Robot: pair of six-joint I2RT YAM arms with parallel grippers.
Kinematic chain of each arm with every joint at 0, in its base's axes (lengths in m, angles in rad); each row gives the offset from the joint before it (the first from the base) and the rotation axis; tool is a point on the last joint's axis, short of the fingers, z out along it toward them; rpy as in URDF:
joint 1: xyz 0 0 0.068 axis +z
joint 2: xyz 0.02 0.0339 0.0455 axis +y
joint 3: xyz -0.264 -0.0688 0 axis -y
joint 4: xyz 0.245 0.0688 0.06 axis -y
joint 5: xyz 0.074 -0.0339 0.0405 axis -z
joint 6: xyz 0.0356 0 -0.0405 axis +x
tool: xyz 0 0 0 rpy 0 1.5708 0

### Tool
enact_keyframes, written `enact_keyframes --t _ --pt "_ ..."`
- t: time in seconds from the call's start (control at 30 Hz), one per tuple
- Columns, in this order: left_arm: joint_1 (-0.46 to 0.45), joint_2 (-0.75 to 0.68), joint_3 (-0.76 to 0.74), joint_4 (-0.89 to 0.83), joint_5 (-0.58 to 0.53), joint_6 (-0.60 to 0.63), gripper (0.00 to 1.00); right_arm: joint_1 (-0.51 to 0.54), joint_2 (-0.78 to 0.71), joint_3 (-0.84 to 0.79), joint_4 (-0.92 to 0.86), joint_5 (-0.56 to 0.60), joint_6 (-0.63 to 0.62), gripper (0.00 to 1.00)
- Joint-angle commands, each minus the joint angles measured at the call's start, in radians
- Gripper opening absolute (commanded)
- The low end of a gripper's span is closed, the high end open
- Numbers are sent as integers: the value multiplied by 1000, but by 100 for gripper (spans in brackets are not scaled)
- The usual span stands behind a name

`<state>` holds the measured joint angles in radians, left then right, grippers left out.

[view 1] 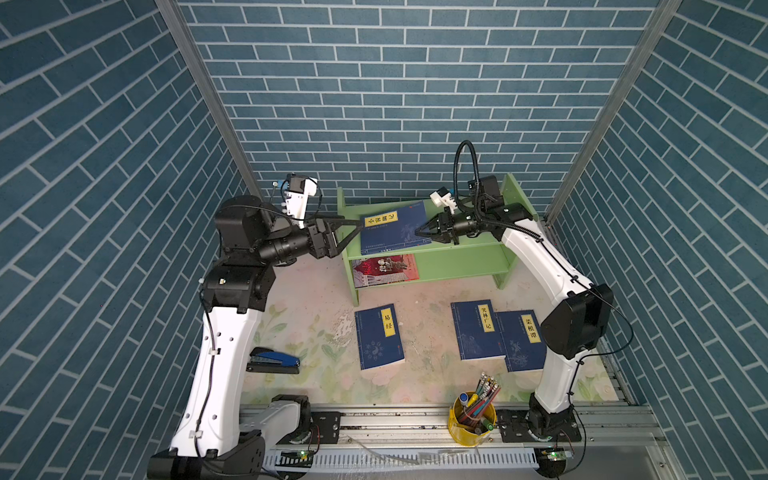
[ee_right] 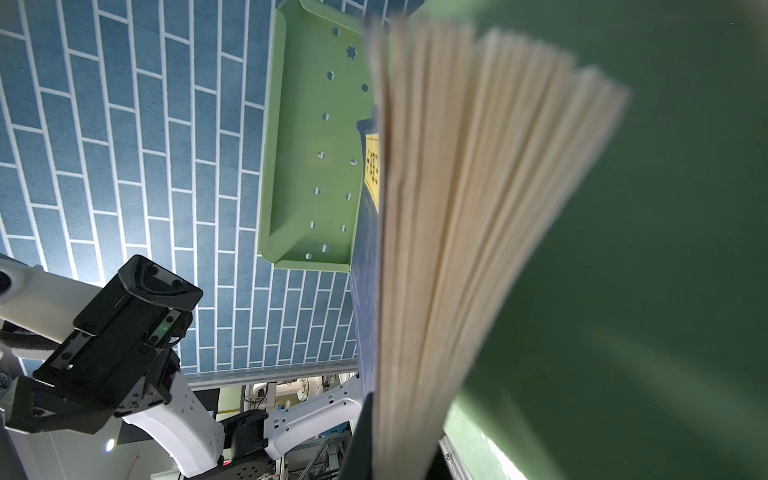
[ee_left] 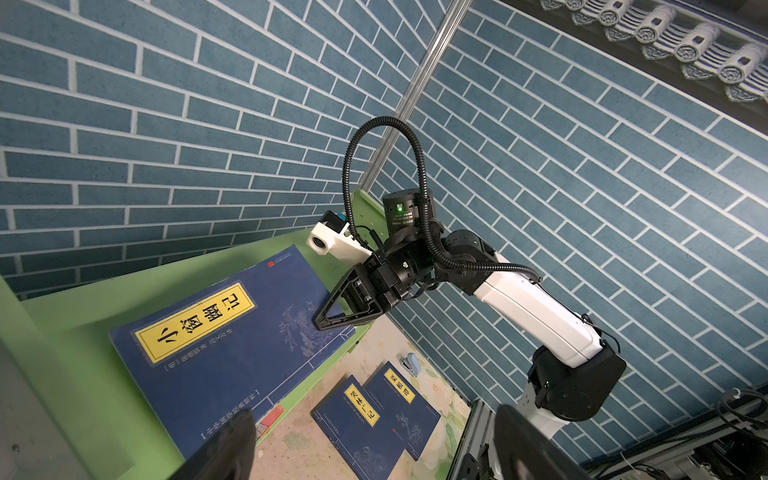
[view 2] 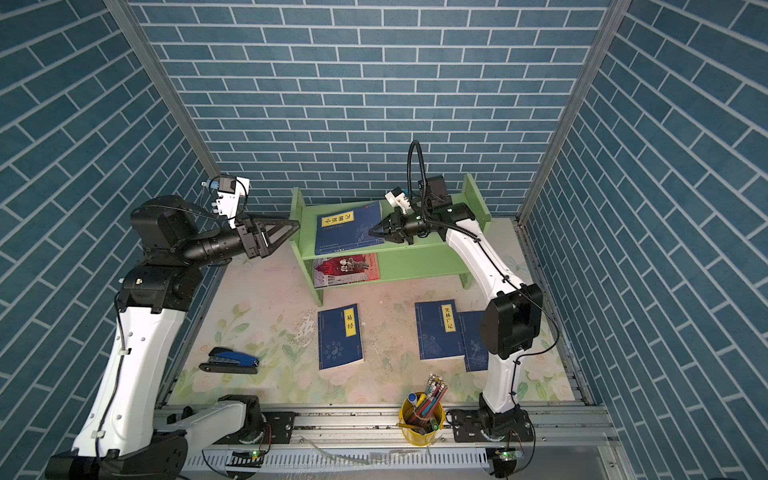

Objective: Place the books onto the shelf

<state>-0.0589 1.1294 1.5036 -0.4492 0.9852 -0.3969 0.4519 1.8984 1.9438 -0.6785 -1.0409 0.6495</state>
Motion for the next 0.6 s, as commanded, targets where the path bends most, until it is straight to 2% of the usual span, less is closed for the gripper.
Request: enact_keyframes --t 0.0,0.17,0.57 --pt "5 -7 -17 24 19 -3 90 8 18 39 -68 36 -50 14" --pt "5 -13 -20 24 20 -3 91 8 32 78 -148 114 -81 25" --pt "5 -29 -33 15 24 -3 90 16 61 163 -290 236 -130 34"
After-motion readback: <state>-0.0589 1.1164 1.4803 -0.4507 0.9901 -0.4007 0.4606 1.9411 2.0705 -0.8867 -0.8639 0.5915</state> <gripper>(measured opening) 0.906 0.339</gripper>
